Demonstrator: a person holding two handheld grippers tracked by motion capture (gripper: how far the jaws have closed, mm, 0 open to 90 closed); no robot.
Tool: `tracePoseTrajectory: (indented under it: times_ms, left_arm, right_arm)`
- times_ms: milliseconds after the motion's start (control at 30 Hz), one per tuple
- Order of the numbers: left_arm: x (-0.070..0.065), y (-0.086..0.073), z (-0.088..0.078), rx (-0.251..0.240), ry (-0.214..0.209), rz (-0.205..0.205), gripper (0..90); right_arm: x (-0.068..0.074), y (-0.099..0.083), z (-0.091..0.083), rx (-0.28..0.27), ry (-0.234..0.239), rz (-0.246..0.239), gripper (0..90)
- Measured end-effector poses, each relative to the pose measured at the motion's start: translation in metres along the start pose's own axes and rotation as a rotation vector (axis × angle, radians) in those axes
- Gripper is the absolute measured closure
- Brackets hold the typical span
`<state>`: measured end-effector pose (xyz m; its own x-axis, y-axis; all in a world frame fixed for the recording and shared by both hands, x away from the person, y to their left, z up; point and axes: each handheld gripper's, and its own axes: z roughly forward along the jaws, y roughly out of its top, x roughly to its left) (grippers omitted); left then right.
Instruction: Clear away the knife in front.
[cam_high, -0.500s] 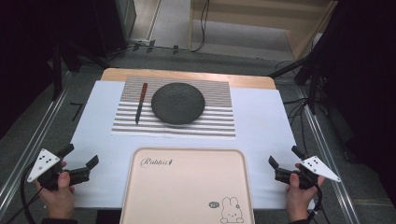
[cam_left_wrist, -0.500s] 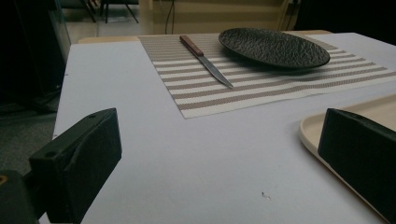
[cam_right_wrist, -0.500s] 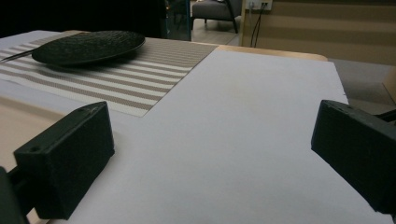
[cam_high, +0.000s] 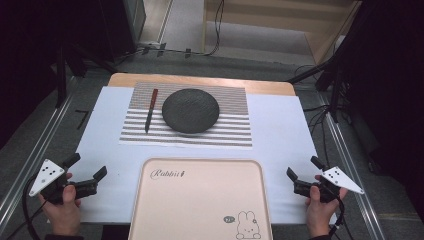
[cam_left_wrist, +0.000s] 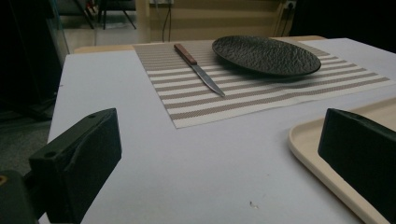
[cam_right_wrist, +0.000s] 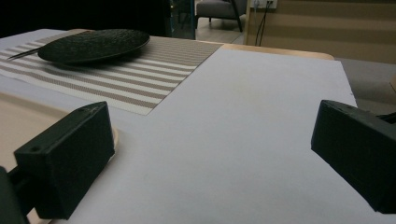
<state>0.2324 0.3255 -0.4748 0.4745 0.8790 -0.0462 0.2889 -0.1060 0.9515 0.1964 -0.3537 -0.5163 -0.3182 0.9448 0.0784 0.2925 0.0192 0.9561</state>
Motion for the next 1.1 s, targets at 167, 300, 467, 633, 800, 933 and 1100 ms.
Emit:
tracePoseTrajectory:
  times_ms: [167,300,467,633,800,933,1100]
  left_arm:
    - [-0.011,0.012,0.001,-0.001,0.002,0.02,0.0]
    - [-0.018,0.021,0.004,-0.005,0.004,0.033,0.0]
    - [-0.022,0.027,0.012,0.022,-0.028,0.035,0.0]
    - [-0.022,0.035,0.02,0.025,-0.034,0.024,0.0]
    - [-0.023,0.045,0.029,0.031,-0.044,0.024,0.0]
    - [-0.024,0.053,0.037,0.033,-0.054,0.035,0.0]
    - [-0.026,0.062,0.046,0.029,-0.064,0.041,0.0]
  right_arm:
    - [0.0,0.0,0.0,0.002,0.006,0.004,0.0]
    - [0.001,0.0,0.0,0.005,-0.009,0.0,0.0]
    - [0.001,0.0,0.0,0.006,0.001,0.001,0.0]
    - [0.001,0.0,0.0,0.008,0.007,0.001,0.0]
    - [0.001,0.0,0.0,0.007,0.01,0.002,0.0]
    - [0.0,-0.001,-0.001,0.004,0.004,0.007,0.0]
    - [0.0,-0.001,-0.001,0.004,0.001,0.009,0.0]
